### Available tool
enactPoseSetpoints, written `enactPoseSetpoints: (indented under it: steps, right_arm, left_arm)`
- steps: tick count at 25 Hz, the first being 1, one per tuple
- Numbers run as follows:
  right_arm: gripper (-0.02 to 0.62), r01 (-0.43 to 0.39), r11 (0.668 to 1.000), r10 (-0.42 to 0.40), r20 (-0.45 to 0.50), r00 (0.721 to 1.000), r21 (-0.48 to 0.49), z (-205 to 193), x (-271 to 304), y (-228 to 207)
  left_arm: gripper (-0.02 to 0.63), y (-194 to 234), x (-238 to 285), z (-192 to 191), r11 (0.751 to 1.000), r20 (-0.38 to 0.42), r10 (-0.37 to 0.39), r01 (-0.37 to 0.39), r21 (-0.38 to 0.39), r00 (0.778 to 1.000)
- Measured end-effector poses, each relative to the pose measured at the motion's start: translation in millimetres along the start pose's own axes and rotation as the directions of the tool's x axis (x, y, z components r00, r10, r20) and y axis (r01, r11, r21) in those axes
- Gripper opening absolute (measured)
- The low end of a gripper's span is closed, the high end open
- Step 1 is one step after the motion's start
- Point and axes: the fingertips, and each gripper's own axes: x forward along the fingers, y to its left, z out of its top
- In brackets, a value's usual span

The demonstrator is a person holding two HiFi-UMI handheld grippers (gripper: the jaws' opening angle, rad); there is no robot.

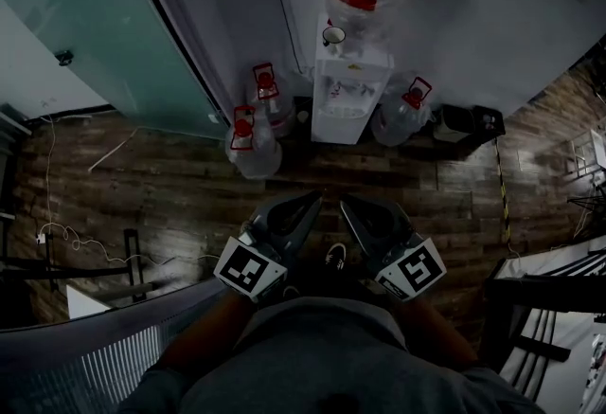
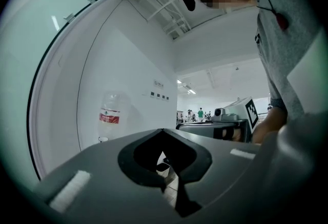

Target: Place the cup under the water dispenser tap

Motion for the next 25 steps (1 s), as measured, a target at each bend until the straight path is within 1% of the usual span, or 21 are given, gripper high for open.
enactPoseSetpoints:
  steps: [5, 13, 19, 22, 25]
  right_arm:
    - [0.012, -0.023, 0.999, 0.022, -0.022, 1.000, -0.047, 1, 3, -41]
    - [0.012, -0.051, 0.999, 0.051, -0.009, 0.999, -0.013, 2, 5, -99]
    - [0.012, -0.039, 0.999, 0.039, -0.021, 0.999, 0.003, -4, 15, -134]
    - [0.012, -0.020, 1.000, 0.020, -0.022, 1.000, 0.019, -8, 25, -154]
    - [0.012, 0.012, 1.000, -0.011, -0.031, 0.999, 0.021, -13, 38, -172]
  left_arm:
    - [0.008, 10, 43, 5, 1.000, -0.009, 0.020, -0.020, 0.008, 1.000]
    - [0.009, 24, 99, 7, 0.999, -0.024, 0.050, -0.050, 0.019, 0.998]
    - [0.008, 43, 128, 6, 0.998, -0.028, 0.054, -0.053, 0.023, 0.998]
    - [0.008, 59, 145, 8, 0.999, 0.002, 0.037, -0.037, 0.039, 0.999]
    - [0.008, 77, 161, 4, 1.000, -0.022, 0.016, -0.015, 0.024, 1.000]
